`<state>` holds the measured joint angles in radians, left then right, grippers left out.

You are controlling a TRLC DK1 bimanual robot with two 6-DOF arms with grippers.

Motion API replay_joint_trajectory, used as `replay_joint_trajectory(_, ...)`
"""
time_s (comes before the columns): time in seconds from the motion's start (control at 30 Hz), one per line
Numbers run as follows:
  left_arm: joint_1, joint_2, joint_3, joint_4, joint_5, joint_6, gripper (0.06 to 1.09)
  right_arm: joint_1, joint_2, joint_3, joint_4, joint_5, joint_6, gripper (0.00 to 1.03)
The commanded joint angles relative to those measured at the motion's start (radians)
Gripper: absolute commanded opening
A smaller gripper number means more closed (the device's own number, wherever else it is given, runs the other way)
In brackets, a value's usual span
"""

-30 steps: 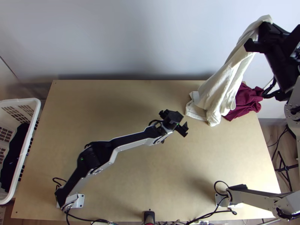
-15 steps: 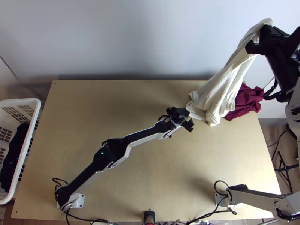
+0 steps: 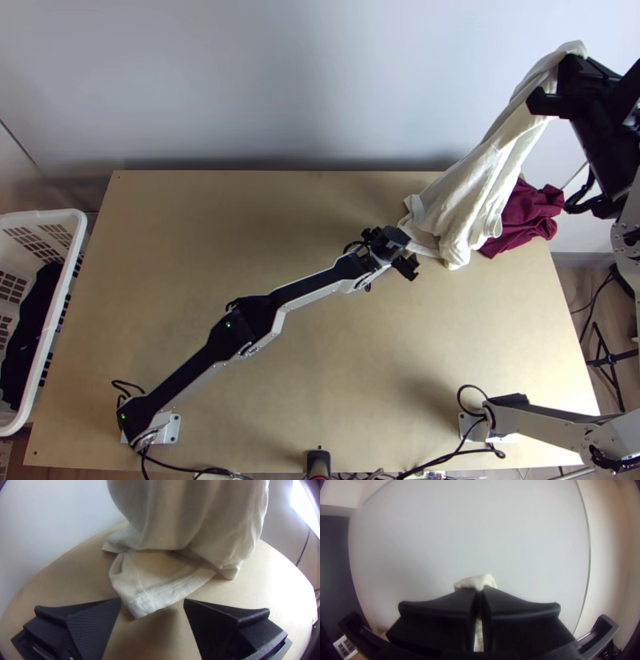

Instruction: Fold the t-shirt

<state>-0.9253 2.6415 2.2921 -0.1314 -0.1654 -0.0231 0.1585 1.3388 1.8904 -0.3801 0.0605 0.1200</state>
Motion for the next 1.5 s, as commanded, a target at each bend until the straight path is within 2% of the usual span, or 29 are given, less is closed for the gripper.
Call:
replay_joint_trajectory(0.0,0.011,0.023,0.05,-0.047,0.063,-0.012,0.94,-0.004,-0.001,-0.002,0.0,-0.001,0.001,0.03)
replay_joint_trajectory(0.1,0.013,0.026,0.056,-0.05,0.084,-0.014,0.94,-0.004,-0.006,-0.004,0.0,-0.001,0.003,0.03)
replay_joint_trajectory(0.13,0.014,0.029,0.059,-0.051,0.084,-0.015,0.91,-0.002,-0.009,-0.004,0.0,-0.001,0.004,0.03)
replay_joint_trajectory(0.2,0.016,0.029,0.061,-0.048,0.087,-0.02,0.57,-0.002,-0.013,-0.005,-0.002,-0.001,0.004,0.03)
replay_joint_trajectory(0.27,0.016,0.029,0.061,-0.048,0.087,-0.028,0.38,-0.002,-0.016,-0.005,0.0,-0.001,0.006,0.03)
replay_joint_trajectory(0.3,0.017,0.029,0.061,-0.048,0.087,-0.034,0.26,-0.004,-0.016,-0.005,0.0,-0.001,0.006,0.03)
replay_joint_trajectory(0.33,0.019,0.029,0.061,-0.05,0.086,-0.044,0.09,-0.004,-0.016,-0.005,0.0,-0.001,0.006,0.03)
replay_joint_trajectory(0.6,0.026,0.018,0.035,-0.068,0.066,-0.083,0.1,-0.01,-0.016,-0.008,0.0,-0.001,0.006,0.03)
replay_joint_trajectory(0.8,0.04,-0.097,-0.025,-0.137,0.049,-0.149,0.09,-0.024,-0.015,-0.024,0.001,-0.001,0.006,0.03)
replay_joint_trajectory(0.93,0.098,-0.265,-0.086,-0.183,0.05,-0.215,0.09,-0.028,-0.015,-0.028,0.014,-0.001,0.009,0.03)
replay_joint_trajectory(1.07,0.175,-0.446,-0.109,-0.315,0.05,-0.259,0.09,-0.024,-0.015,-0.027,0.024,-0.002,0.01,0.03)
replay_joint_trajectory(1.47,0.344,-1.0,-0.413,-0.33,0.052,-0.163,0.09,0.056,-0.012,-0.007,0.032,-0.001,0.01,0.03)
